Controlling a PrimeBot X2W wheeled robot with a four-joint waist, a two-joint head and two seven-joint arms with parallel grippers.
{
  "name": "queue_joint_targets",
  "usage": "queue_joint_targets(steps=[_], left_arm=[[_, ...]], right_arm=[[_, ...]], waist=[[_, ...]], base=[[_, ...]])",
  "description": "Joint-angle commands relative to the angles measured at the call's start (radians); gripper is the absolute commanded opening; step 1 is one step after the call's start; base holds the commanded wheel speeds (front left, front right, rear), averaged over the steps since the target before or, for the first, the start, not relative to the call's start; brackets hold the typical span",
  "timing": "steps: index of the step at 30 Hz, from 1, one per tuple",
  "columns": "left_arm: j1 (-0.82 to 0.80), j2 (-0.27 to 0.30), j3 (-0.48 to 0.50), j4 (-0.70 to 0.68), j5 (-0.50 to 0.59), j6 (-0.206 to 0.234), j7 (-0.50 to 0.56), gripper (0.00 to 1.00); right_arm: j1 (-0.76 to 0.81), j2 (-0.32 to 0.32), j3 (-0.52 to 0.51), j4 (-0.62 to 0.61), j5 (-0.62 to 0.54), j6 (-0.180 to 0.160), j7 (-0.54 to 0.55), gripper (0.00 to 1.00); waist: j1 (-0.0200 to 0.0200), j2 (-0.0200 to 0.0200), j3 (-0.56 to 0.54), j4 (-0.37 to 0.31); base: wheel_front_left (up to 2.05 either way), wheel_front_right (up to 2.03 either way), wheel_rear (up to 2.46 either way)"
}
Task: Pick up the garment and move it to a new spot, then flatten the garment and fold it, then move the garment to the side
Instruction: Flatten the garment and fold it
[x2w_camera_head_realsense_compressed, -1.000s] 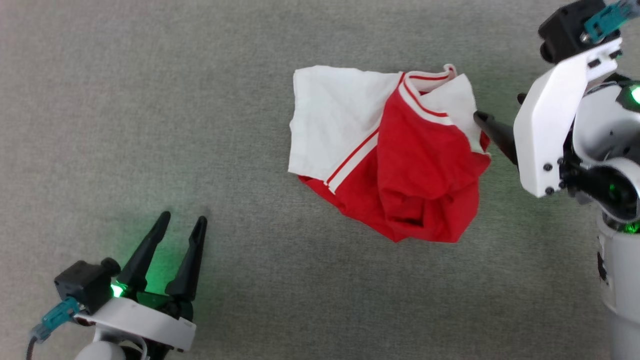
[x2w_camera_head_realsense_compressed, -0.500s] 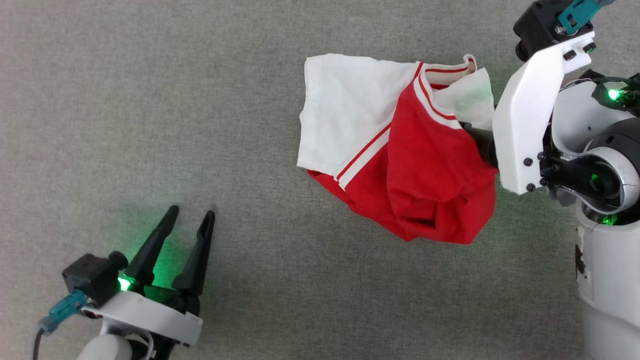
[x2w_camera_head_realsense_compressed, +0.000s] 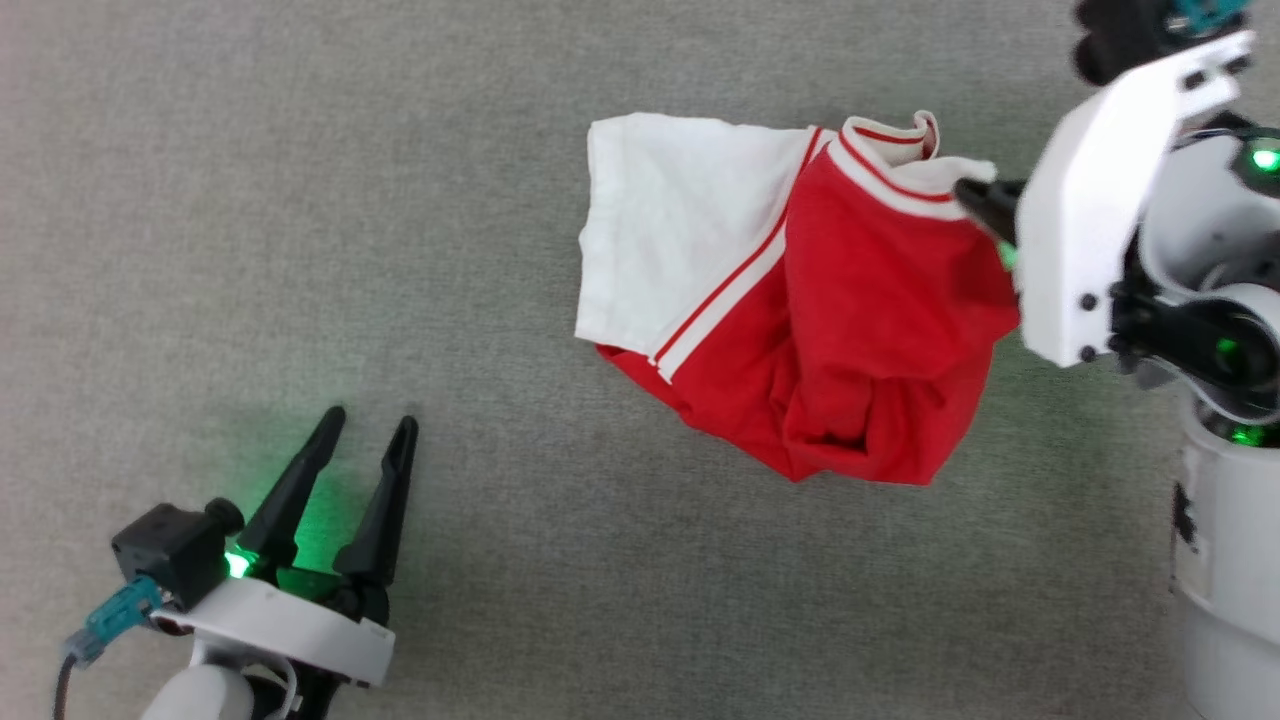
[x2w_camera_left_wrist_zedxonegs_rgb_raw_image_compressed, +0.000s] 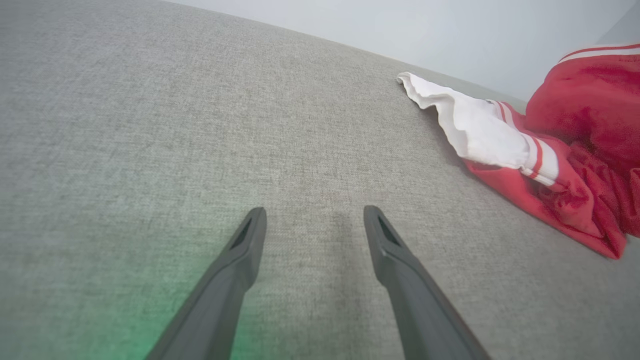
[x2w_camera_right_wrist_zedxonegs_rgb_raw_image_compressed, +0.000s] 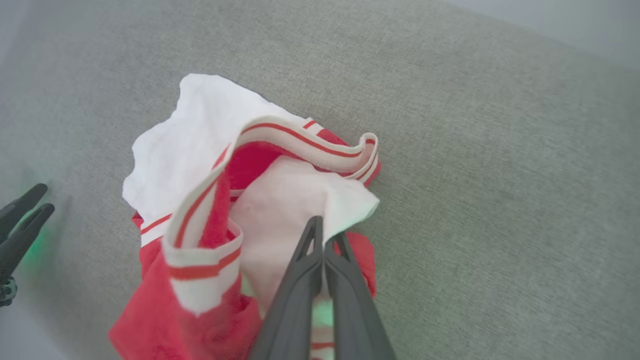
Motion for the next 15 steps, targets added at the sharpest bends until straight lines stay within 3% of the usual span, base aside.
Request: queue_joint_targets(steps=[1, 6, 10, 15], left_arm=[[0.013, 0.000, 0.005, -0.002, 0.004, 0.002, 0.001, 1.00], [0.026, 0.012, 0.016, -0.017, 0.012, 0.002, 0.001, 1.00], [0.028, 0.025, 0.023, -0.028, 0.012, 0.002, 0.001, 1.00], [0.031, 0.041, 0.024, -0.040, 0.013, 0.002, 0.001, 1.00]], right_arm=[[0.026, -0.007, -0.022, -0.023, 0.010, -0.001, -0.009, 0.00], [0.096, -0.046, -0.115, -0.121, 0.011, -0.001, -0.016, 0.00], [0.188, -0.113, -0.221, -0.198, -0.003, -0.001, -0.043, 0.00], [0.303, -0.160, -0.354, -0.214, -0.017, -0.001, -0.188, 0.00]], waist=[[0.0000, 0.0000, -0.014, -0.020], [0.0000, 0.0000, -0.022, -0.053], [0.0000, 0.0000, -0.011, -0.072], [0.0000, 0.0000, 0.008, -0.094]], base=[[0.00, 0.00, 0.00], [0.00, 0.00, 0.00], [0.00, 0.00, 0.00], [0.00, 0.00, 0.00]])
